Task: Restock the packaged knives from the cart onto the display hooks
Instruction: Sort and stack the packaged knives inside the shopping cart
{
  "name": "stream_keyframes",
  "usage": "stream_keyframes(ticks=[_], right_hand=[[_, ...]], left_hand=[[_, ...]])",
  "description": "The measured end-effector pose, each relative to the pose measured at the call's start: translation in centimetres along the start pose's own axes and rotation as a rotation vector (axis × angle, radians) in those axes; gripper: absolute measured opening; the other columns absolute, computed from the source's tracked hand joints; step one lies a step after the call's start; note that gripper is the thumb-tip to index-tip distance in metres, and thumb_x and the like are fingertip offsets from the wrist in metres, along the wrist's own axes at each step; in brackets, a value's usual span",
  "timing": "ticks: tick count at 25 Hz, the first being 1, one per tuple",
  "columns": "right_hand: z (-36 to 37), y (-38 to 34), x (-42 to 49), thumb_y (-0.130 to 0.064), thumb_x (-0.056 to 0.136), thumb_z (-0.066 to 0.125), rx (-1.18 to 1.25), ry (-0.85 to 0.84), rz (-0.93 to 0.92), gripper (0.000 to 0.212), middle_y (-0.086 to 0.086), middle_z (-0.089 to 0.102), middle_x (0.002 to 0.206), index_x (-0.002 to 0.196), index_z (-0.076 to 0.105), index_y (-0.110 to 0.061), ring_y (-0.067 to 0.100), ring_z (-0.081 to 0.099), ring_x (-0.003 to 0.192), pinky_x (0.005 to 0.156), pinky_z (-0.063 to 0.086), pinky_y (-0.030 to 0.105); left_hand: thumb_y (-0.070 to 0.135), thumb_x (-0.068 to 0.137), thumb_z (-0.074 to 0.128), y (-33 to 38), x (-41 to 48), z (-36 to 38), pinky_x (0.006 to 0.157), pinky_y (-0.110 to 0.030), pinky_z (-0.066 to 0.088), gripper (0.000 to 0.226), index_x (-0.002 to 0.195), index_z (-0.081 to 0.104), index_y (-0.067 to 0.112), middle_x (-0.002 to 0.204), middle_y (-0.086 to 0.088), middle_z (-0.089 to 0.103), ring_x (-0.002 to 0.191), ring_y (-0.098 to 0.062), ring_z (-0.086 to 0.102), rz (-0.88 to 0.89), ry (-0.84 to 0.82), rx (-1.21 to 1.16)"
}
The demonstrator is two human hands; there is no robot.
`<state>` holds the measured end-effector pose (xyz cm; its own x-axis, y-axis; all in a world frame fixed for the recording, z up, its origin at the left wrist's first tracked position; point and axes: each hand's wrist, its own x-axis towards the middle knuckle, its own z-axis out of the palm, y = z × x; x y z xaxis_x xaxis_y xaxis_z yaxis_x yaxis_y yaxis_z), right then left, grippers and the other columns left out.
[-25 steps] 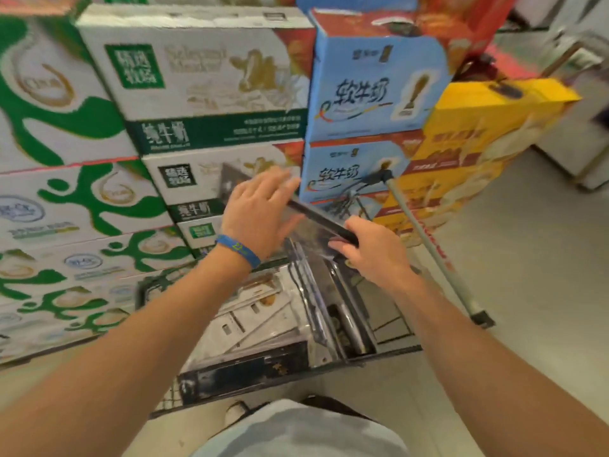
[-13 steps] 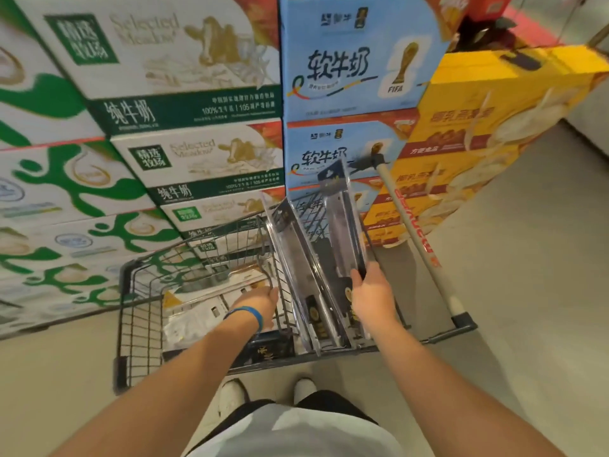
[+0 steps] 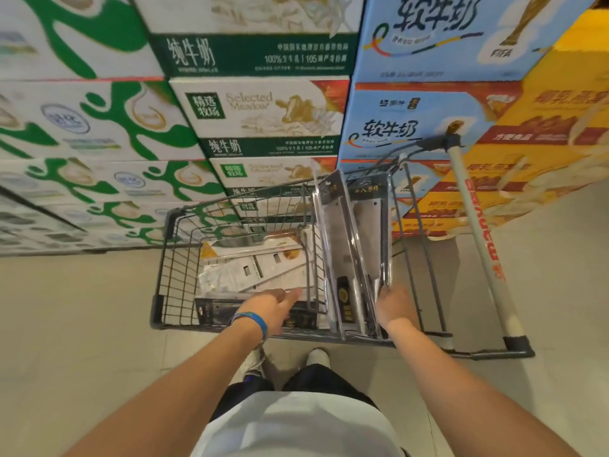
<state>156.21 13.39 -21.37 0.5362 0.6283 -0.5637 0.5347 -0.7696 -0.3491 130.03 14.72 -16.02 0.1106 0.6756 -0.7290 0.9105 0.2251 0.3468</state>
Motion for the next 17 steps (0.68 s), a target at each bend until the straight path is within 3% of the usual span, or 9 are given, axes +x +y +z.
stream_keyframes(ticks=[4,7,11,14,17], right_hand=[[-0.4,-2.5,-4.6,-0.035,0.107,0.042,0.165,0.337,-0.371,0.032,0.002,0.06,0.112,0.12,0.062,-0.014,0.017,0.061,0.099,0.081,0.047,0.032],[0.4,-7.1,-9.1,-0.041,0.106,0.04,0.309,0.177,-0.642,0.025,-0.015,0.057,0.093,0.1,0.061,-0.028,-0.003,0.057,0.086,0.07,0.041,0.011],[4.7,-11.7,-14.3,-0.046,0.104,0.037,0.168,-0.087,-0.915,0.038,-0.009,0.059,0.076,0.084,0.06,-0.022,0.007,0.056,0.071,0.061,0.045,0.02],[9.5,-12.9,-15.1,-0.045,0.104,0.041,-0.052,-0.294,-0.781,0.033,-0.005,0.067,0.085,0.097,0.067,-0.024,0.013,0.061,0.077,0.068,0.051,0.034],[13.5,-13.6,-13.5,-0.041,0.105,0.042,-0.309,-0.402,-0.508,0.026,-0.002,0.065,0.096,0.105,0.064,-0.027,0.023,0.064,0.092,0.074,0.045,0.034]], left_hand=[[0.059,0.101,0.026,-5.6,-0.4,-0.6,0.089,-0.04,0.055,0.061,0.122,0.064,0.016,0.11,-0.005,0.074,0.083,-0.022,0.073,-0.193,0.001,-0.148],[0.053,0.104,0.026,-8.9,-0.6,-1.3,0.094,-0.04,0.052,0.058,0.125,0.06,0.012,0.113,-0.005,0.072,0.086,-0.019,0.073,-0.242,-0.083,-0.071],[0.049,0.103,0.033,-12.1,0.0,-1.6,0.088,-0.036,0.054,0.046,0.113,0.063,0.016,0.106,0.0,0.072,0.085,-0.018,0.071,-0.21,-0.171,-0.002],[0.043,0.103,0.036,-14.8,1.1,-2.4,0.083,-0.034,0.051,0.038,0.098,0.064,0.019,0.106,-0.005,0.07,0.091,-0.023,0.067,-0.111,-0.106,0.082],[0.038,0.103,0.037,-18.8,2.6,-3.7,0.078,-0.032,0.044,0.035,0.109,0.064,0.016,0.111,-0.008,0.068,0.1,-0.029,0.062,-0.05,-0.038,0.129]])
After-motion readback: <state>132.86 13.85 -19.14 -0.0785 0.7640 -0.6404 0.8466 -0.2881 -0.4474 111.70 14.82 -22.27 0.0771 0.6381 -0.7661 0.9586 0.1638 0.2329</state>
